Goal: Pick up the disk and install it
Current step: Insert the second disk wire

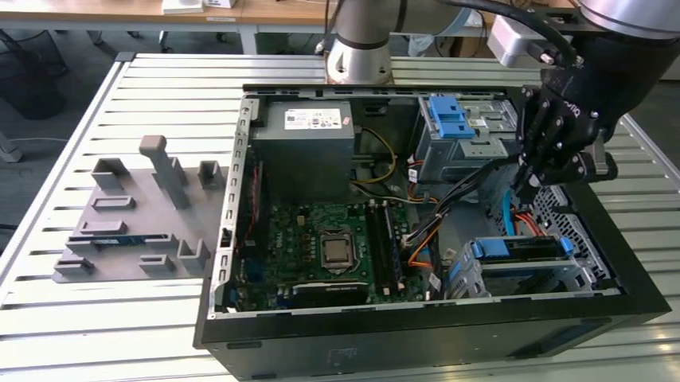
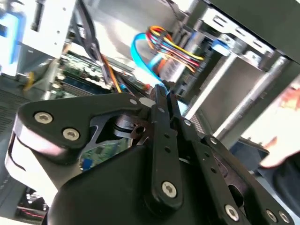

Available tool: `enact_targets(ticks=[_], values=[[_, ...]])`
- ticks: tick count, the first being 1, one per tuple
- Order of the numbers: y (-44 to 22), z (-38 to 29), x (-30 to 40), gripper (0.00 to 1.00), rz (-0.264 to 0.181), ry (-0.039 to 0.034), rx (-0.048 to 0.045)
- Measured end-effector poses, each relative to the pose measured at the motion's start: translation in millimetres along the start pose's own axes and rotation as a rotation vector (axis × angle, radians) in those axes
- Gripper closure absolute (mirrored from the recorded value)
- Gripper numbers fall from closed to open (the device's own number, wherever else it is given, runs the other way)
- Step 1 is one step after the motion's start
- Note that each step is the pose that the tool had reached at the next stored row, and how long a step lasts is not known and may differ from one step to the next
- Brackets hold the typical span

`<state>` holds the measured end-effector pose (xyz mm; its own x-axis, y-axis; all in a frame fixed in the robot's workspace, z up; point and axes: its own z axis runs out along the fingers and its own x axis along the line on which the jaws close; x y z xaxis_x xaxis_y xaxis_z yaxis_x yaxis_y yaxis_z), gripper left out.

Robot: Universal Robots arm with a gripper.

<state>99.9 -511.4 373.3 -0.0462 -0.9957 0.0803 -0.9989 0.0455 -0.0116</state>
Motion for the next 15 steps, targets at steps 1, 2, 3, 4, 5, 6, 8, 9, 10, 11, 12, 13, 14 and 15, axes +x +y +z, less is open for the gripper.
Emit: enact_targets(ticks=[1, 2, 3, 4, 5, 6, 8, 9, 10, 11, 12, 13, 14, 15], values=[[0.0, 0.0, 0.0, 0.82, 0.0, 0.0138, 0.0006], [0.0, 0.2, -0.1, 0.82, 0.0, 0.0257, 0.0012], [0.0, 0.2, -0.1, 0.82, 0.0, 0.0369, 0.0017], [0.0, 0.2, 0.0, 0.81, 0.0, 0.0483, 0.0022], [0.0, 0.4, 0.0, 0.81, 0.0, 0.0583, 0.0027], [0.1, 0.7, 0.0, 0.75, 0.0, 0.0637, 0.0029], [0.0, 1.4, -0.1, 0.69, 0.0, 0.0683, 0.0031], [0.1, 1.9, -0.2, 0.69, 0.0, 0.0689, 0.0032], [0.0, 2.5, -0.2, 0.69, -0.001, 0.0691, 0.0032], [0.1, 3.1, -0.3, 0.69, -0.001, 0.069, 0.0032], [0.0, 3.8, -0.3, 0.69, 0.0, 0.069, 0.0032], [0.0, 4.5, -0.4, 0.7, 0.0, 0.069, 0.0032], [-0.1, 5.3, -0.4, 0.77, 0.0, 0.0687, 0.0033], [-0.2, 5.9, -0.5, 0.77, 0.0, 0.0658, 0.0031]])
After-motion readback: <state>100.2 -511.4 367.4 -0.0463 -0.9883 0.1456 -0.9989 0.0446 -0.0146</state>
